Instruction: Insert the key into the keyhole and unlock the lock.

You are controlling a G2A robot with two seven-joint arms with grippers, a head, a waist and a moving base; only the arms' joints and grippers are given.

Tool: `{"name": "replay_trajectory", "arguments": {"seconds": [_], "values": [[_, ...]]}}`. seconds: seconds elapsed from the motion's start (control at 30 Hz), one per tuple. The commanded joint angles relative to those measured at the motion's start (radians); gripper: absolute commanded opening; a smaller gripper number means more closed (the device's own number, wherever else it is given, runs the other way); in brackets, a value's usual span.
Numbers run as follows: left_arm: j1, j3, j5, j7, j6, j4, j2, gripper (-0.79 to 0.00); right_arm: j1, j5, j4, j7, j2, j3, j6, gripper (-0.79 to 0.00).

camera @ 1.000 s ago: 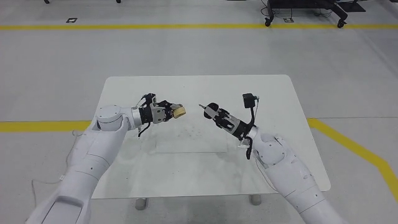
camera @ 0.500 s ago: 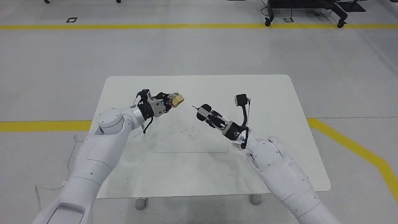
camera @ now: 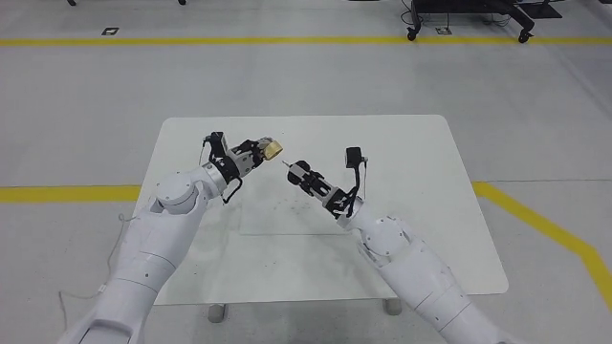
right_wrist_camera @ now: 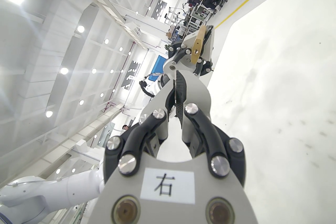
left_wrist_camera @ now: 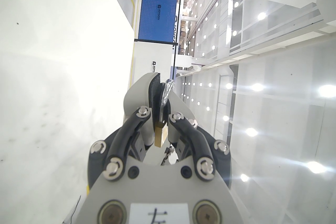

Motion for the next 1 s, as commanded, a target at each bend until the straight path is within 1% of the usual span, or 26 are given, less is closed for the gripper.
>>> {"name": "replay_trajectory", "arguments": {"seconds": [0.0,0.17,0.43,0.97], "values": [[0.001,-0.003,0.004,0.001,0.001,-0.001,0.000,-0.785,0.014,0.001,0.019,-0.006,-0.007,-0.011,0.005,-0.785],[0.004,0.003,0.030,0.008,-0.004,-0.011,-0.002,-0.785,0.039,0.010,0.062,-0.002,-0.021,-0.031,0.004,-0.785],[0.008,0.004,0.034,-0.002,0.001,-0.012,-0.006,-0.785,0.060,0.033,0.104,0.005,-0.035,-0.032,-0.003,-0.785],[0.012,-0.003,0.042,-0.020,0.002,-0.015,-0.011,-0.785,0.068,0.028,0.136,0.001,-0.051,-0.017,0.009,-0.785]]}}
